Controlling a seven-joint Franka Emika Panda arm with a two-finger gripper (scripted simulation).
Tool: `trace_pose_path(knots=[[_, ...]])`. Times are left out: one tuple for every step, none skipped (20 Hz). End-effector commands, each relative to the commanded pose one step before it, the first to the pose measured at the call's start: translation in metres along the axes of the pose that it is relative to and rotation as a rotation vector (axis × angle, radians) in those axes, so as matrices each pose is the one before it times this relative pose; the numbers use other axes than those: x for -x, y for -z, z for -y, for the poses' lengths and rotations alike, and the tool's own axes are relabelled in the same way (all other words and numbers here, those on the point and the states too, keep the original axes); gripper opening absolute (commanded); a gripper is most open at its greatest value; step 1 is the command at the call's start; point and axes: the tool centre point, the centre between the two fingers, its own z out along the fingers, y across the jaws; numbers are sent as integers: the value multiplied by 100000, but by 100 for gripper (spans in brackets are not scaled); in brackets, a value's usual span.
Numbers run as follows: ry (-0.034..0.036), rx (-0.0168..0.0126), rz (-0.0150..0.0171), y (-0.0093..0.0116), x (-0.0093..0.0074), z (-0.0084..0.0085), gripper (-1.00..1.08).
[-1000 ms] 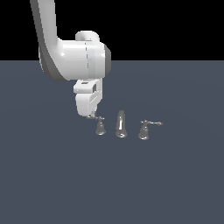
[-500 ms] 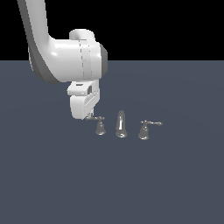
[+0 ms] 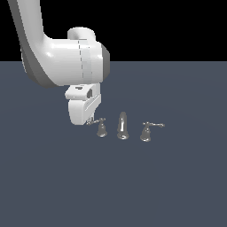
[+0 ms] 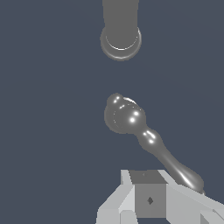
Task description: Turn on the faucet by rotating a designated handle.
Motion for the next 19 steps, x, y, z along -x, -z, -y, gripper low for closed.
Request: trace_pose_path(knots=[[946,1624,-696,33,1,-1816,-100],[106,56,5,-6,-23,-360,-100],[61,32,3,6,-45,-355,-100],[61,32,4,6,-45,-357,-100],[0,0,0,0,0,0,-100],[-1837,-1664,596,-19,-607,1524,-100],[141,127,-45,5,-264,-266,-100],[141,127,-45,5,-265,-266,-100],[150,135,-47,1,-261,-268,-100],[141,127,-45,6,-266,-267,-100],[150,135,-47,2,-262,-268,-100],[142,127,-45,6,-268,-268,-100],[150,135,-47,2,-264,-269,-100],[142,127,-44,6,-269,-268,-100],[150,135,-47,2,-265,-269,-100],[146,131,-46,5,-268,-269,-100],[142,127,-44,7,-271,-268,-100],[151,134,-46,4,-267,-268,-100],[0,0,0,0,0,0,-100]])
